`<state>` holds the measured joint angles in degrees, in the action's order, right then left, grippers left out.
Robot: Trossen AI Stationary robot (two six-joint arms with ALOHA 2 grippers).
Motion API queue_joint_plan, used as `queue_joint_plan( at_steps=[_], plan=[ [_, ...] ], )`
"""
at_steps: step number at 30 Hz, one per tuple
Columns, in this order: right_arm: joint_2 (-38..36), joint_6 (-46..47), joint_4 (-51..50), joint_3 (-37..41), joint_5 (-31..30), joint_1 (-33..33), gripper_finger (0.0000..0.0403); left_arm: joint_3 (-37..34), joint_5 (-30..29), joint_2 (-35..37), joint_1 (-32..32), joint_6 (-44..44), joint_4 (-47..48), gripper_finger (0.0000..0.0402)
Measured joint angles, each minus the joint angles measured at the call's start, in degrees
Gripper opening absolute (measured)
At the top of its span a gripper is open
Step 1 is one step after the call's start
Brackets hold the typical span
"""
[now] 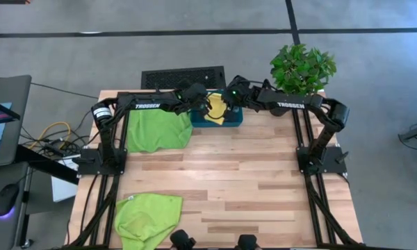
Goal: Fold microfiber towels
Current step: Put the folded yellow microfiber cloth into the blue bin
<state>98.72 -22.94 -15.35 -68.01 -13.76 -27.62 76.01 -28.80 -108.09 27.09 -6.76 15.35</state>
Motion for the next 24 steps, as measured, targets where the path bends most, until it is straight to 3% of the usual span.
queue_joint_plan(
  at_steps=[6, 11, 20, 24],
  plan=[
    [0.00, 0.00, 0.29, -0.02, 0.26, 0.02, 0.0151, 0.01, 1.53, 0.00, 0.77, 0.48, -0.16, 0.0144],
    [0.00, 0.34, 1.11, -0.02, 0.19, -0.42, 0.0205, 0.05, 6.35, 0.00, 0.66, 0.44, -1.00, 0.0163],
    [-5.99, 3.54, -1.60, -0.09, 0.22, -0.60, 0.0239, 0.15, 28.27, 0.00, 2.16, -12.27, -7.88, 0.0164],
    [-10.60, 5.13, -3.99, -0.10, 0.41, 1.31, 0.0240, 0.24, 30.00, -1.42, 3.81, -13.35, -9.84, 0.0165]
  ],
)
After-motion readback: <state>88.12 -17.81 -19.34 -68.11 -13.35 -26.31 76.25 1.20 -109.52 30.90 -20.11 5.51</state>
